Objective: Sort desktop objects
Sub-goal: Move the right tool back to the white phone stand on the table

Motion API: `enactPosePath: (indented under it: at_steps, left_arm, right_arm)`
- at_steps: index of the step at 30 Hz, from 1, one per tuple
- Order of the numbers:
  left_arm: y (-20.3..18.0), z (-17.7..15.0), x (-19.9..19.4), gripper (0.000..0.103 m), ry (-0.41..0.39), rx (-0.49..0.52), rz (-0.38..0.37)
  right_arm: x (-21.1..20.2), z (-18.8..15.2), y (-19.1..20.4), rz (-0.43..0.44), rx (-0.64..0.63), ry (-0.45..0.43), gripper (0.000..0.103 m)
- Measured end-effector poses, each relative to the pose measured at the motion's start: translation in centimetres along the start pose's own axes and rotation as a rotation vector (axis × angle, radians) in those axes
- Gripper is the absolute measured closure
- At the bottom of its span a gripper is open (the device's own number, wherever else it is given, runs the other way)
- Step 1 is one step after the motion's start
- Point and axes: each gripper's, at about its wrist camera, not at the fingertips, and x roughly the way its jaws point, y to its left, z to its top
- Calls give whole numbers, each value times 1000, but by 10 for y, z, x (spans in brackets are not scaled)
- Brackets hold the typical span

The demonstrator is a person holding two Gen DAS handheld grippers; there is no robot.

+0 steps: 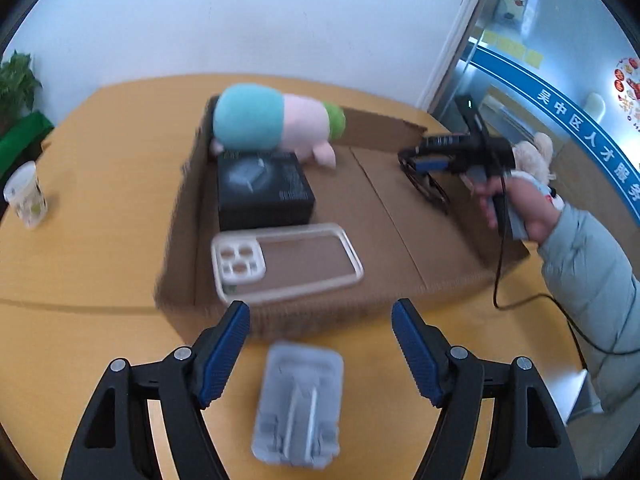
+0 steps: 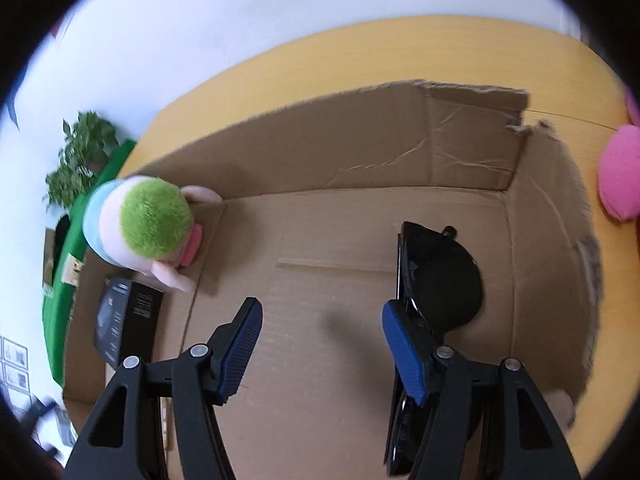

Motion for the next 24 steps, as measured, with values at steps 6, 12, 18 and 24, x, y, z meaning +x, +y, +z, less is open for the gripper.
enactPosePath:
  at_steps: [6, 12, 18, 24]
  left_arm:
    - [9, -39, 4, 31, 39, -22, -2]
    - [4, -72, 18, 31, 110, -2, -9]
    - [-5, -86, 25, 31, 110, 42, -1]
    - [-23, -92, 32, 39, 114, 108, -24]
  right_arm:
    - [-69, -26, 52, 0, -154, -144, 34]
    - [-145, -71, 95, 41, -273, -289, 24]
    - [-156, -113, 108, -55, -299, -256, 21]
    - [-139, -165, 114, -34, -298, -194, 21]
